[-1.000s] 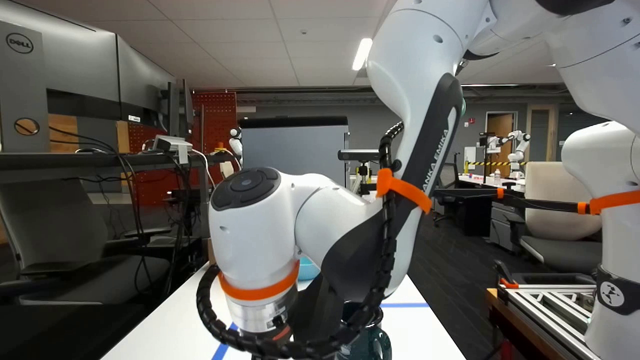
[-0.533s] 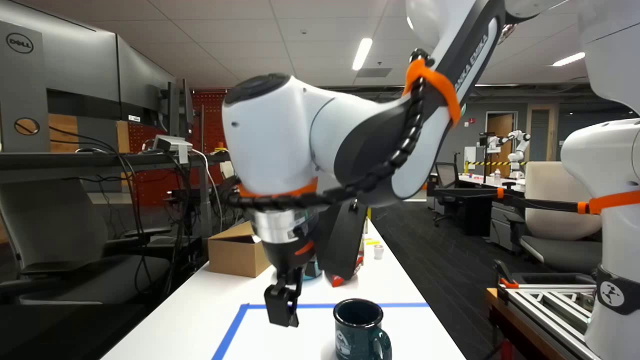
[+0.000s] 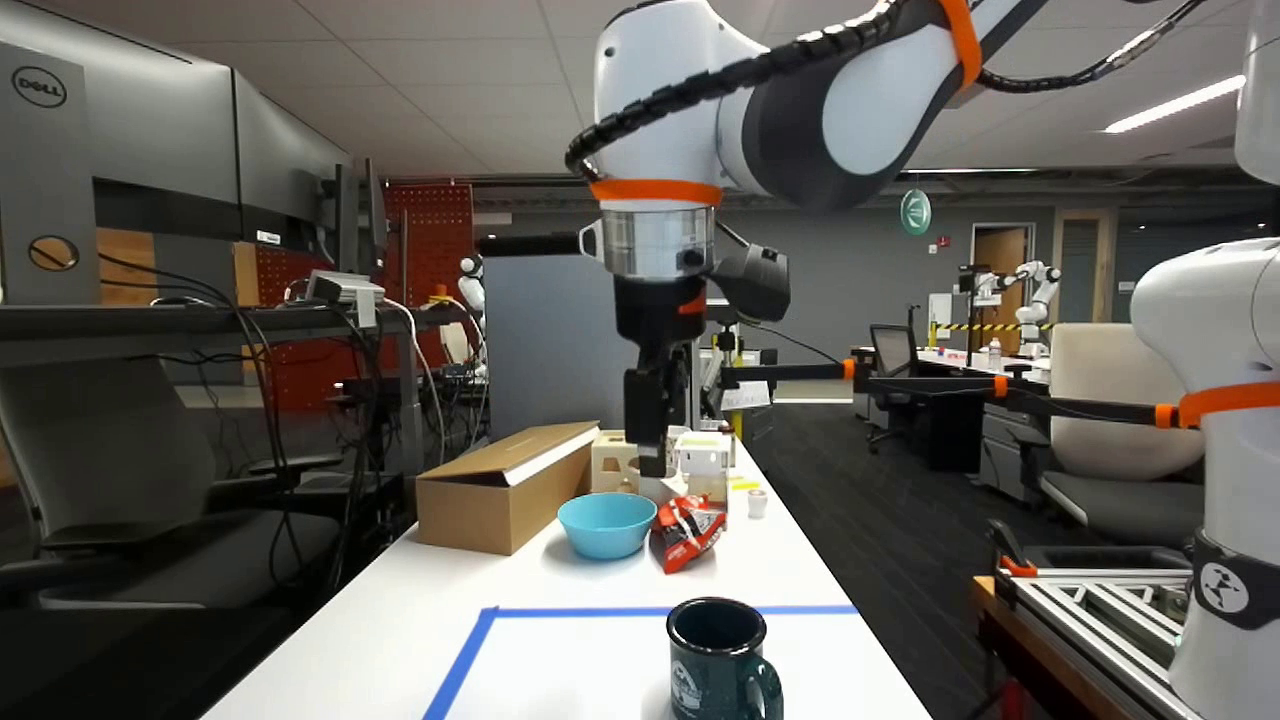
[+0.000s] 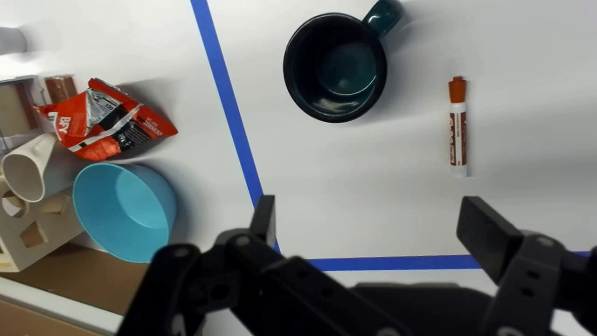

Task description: Remove the marker from the cup

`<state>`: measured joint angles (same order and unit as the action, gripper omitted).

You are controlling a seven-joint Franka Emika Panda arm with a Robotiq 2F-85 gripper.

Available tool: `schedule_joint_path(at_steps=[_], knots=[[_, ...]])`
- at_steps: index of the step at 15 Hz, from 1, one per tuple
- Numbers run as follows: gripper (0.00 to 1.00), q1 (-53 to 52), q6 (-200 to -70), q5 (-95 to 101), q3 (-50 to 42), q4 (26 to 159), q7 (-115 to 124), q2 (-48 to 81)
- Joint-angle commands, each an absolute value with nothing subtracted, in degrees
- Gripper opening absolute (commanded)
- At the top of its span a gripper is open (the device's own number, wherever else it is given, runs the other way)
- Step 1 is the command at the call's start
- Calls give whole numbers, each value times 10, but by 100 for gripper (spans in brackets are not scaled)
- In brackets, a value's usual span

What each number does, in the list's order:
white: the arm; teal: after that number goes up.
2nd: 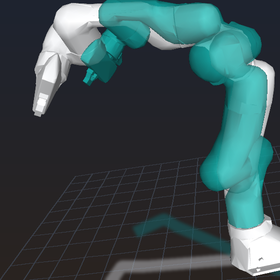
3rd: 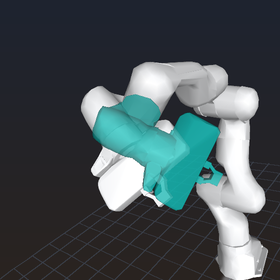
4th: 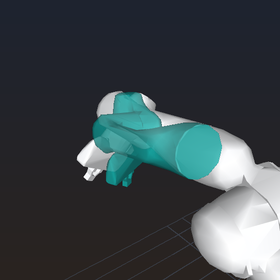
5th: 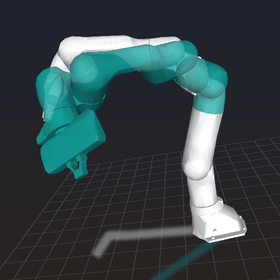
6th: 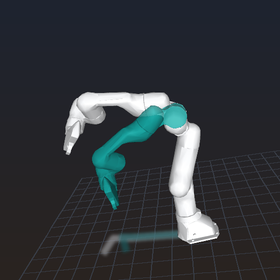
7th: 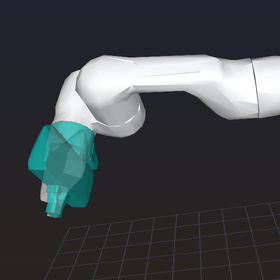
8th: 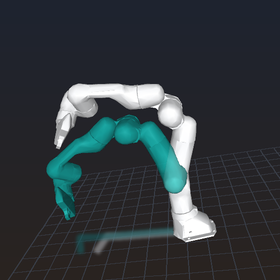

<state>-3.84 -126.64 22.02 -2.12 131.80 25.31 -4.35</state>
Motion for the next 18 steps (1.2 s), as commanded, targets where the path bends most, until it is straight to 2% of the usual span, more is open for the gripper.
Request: schedule_joint_path(at_steps=[1,2,18], knots=[[100,-6,-1296,95,-40,1366,95,-102],[100,-1,-1278,149,-20,1336,162,-71],[100,7,-1278,143,-13,1337,153,-68]])
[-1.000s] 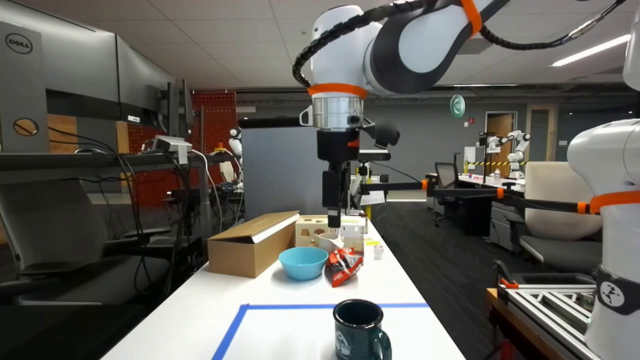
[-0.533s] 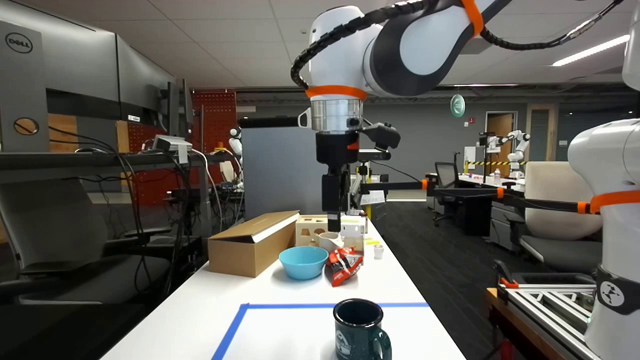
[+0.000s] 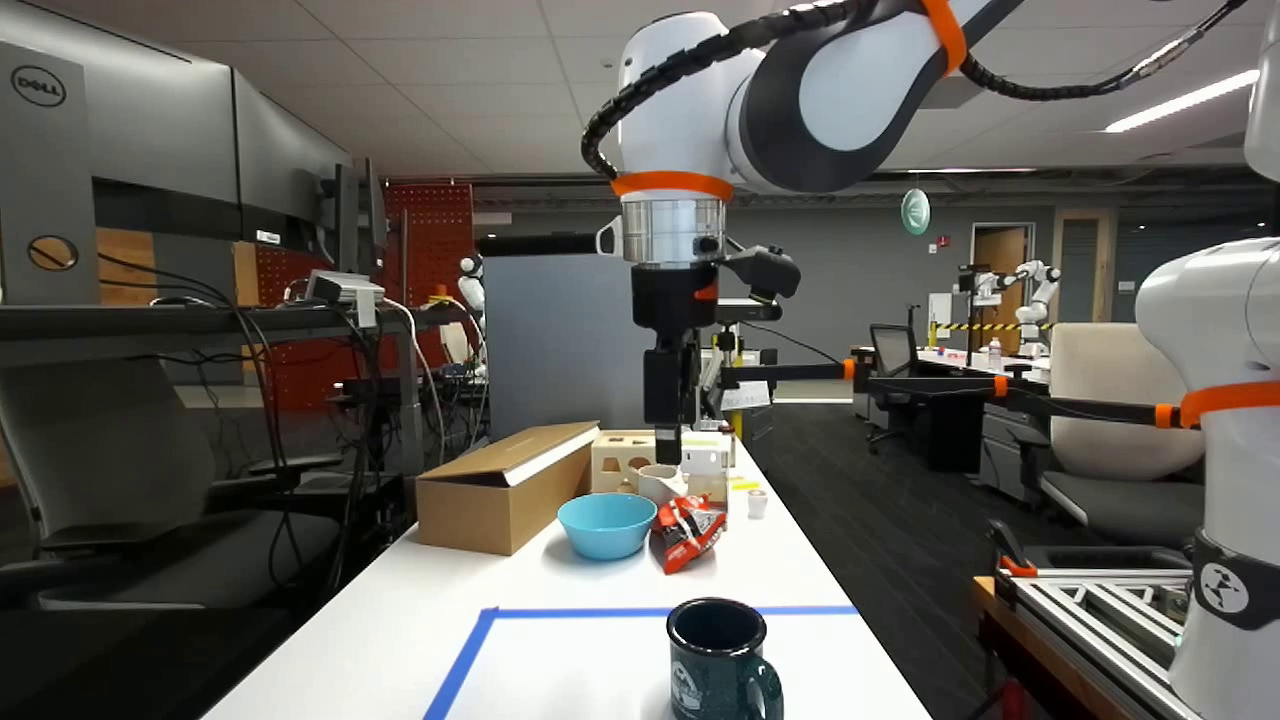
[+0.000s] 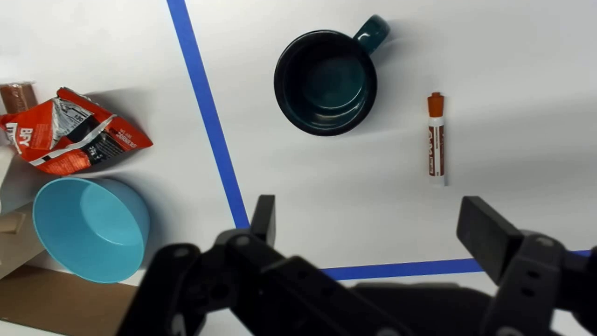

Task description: Remove the marker from the cup

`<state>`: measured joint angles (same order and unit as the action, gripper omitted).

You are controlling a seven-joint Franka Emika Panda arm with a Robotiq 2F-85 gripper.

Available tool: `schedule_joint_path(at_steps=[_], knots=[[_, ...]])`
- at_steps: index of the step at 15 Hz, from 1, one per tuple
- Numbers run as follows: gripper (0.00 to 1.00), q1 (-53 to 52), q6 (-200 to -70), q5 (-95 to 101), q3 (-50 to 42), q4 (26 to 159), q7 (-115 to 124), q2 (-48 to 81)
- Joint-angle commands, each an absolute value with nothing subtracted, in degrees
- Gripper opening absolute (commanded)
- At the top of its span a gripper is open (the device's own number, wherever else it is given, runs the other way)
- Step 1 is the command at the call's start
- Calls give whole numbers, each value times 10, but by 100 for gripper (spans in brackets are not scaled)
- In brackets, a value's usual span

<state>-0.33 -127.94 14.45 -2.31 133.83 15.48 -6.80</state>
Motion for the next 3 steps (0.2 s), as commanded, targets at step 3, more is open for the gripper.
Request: schedule_joint_path(at_steps=[3], knots=[[100,7,-1278,143,-13,1337,153,-68]])
